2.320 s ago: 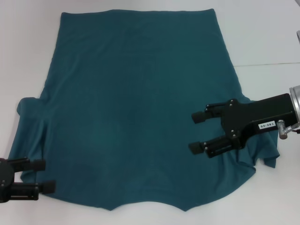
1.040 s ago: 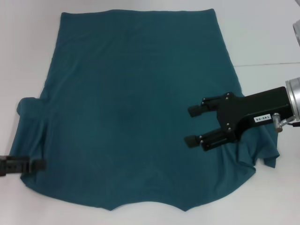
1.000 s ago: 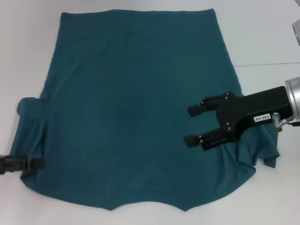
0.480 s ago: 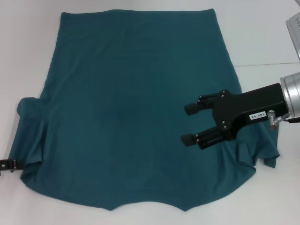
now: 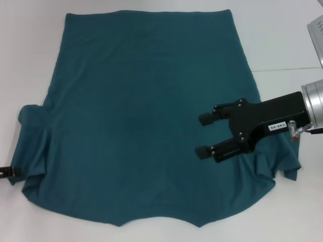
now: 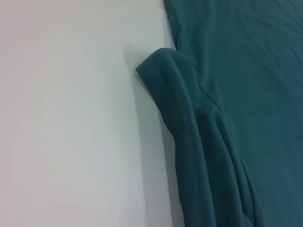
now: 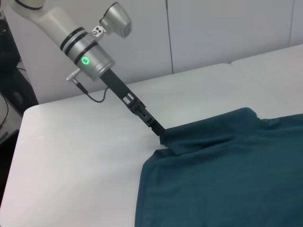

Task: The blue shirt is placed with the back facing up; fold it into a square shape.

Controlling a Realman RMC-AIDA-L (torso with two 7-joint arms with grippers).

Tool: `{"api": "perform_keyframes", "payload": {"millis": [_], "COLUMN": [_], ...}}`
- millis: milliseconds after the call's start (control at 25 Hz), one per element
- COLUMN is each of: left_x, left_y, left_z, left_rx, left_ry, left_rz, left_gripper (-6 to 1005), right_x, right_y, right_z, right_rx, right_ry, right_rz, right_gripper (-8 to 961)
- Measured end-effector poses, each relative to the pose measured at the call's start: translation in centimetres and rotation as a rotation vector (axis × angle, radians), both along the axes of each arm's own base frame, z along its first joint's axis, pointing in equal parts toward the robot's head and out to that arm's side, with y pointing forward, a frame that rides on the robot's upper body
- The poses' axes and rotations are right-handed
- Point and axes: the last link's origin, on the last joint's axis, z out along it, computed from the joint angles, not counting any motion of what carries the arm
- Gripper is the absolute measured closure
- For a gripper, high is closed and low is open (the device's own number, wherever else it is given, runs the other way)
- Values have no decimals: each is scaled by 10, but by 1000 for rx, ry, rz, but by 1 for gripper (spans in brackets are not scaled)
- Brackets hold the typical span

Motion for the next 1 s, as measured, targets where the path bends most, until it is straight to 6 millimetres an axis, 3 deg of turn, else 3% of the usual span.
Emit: {"api": "perform_keyframes", "payload": {"millis": [920,1000], "left_x": [6,6], "left_y": [15,15], "left_z": [-21,-23], "left_rx": [1,-5], "left_ry": [102,105], "left_rz": [-46,-43], "left_gripper": [72,138], "right_x": [-2,-2], "right_y": [3,4], "right_z": [-1,-1], "right_rx": [16,20], "right_ry": [-1,-1], "right_rz": [6,6], "right_gripper": [25,25]}}
